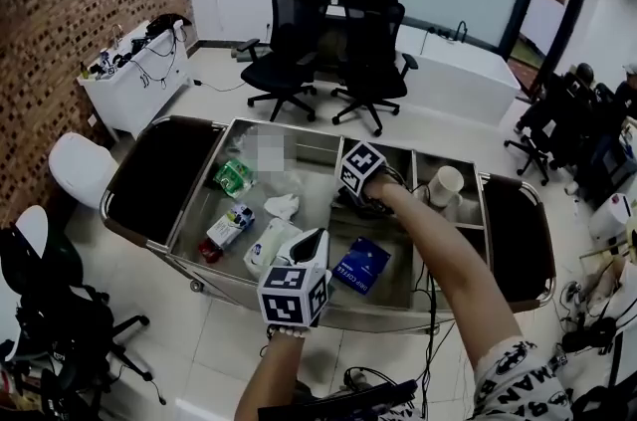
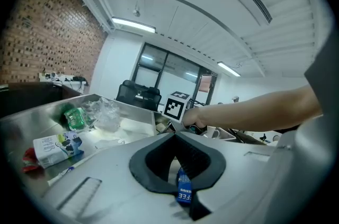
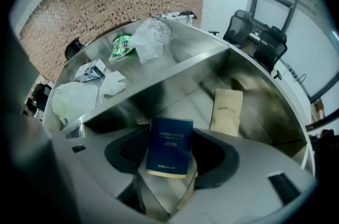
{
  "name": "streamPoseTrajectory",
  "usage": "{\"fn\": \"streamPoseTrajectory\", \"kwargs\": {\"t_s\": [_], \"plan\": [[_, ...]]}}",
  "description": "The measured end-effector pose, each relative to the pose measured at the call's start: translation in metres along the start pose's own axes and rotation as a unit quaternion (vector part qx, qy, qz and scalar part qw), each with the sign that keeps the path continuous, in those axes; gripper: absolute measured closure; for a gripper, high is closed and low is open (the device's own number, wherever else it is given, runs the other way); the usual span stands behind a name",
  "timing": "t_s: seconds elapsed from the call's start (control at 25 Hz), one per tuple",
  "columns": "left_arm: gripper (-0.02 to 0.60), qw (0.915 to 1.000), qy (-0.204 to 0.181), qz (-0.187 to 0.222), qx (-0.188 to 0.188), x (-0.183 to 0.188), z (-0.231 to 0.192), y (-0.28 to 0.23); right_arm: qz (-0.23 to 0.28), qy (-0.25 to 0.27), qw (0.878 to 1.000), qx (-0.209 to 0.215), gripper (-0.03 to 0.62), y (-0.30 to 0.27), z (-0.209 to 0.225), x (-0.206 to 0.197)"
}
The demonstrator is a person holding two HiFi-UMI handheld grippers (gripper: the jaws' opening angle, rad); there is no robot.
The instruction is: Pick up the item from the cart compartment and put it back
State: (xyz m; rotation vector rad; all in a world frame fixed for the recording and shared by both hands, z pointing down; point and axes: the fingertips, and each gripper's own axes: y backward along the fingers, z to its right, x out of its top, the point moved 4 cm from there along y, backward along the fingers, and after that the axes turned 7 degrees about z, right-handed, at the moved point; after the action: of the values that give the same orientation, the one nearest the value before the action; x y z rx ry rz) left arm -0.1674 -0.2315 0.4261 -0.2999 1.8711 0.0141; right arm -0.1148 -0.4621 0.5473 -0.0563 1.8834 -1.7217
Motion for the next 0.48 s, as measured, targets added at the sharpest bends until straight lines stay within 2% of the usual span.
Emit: {"fn": "streamPoseTrajectory", "kwargs": {"t_s": [0.2, 0.24, 0.28, 0.48], "plan": [[0.58, 1.0, 0.006, 0.004, 0.004, -0.004, -0.004, 0.011, -0.024, 0.016, 0.999, -0.017, 0.326, -0.007, 0.001, -0.003], [0.58, 1.0, 0.006, 0.005, 0.005, -0.005, -0.004, 0.012, -0.022, 0.018, 0.999, -0.016, 0.318, -0.007, 0.001, -0.003], [0.58, 1.0, 0.006, 0.006, 0.005, -0.006, -0.004, 0.014, -0.018, 0.02, 1.0, -0.016, 0.256, -0.005, 0.002, -0.001], [0.58, 0.9999, 0.007, 0.009, 0.005, -0.009, -0.004, 0.013, 0.026, 0.034, 0.998, -0.037, 0.255, 0.029, 0.011, 0.009]]}}
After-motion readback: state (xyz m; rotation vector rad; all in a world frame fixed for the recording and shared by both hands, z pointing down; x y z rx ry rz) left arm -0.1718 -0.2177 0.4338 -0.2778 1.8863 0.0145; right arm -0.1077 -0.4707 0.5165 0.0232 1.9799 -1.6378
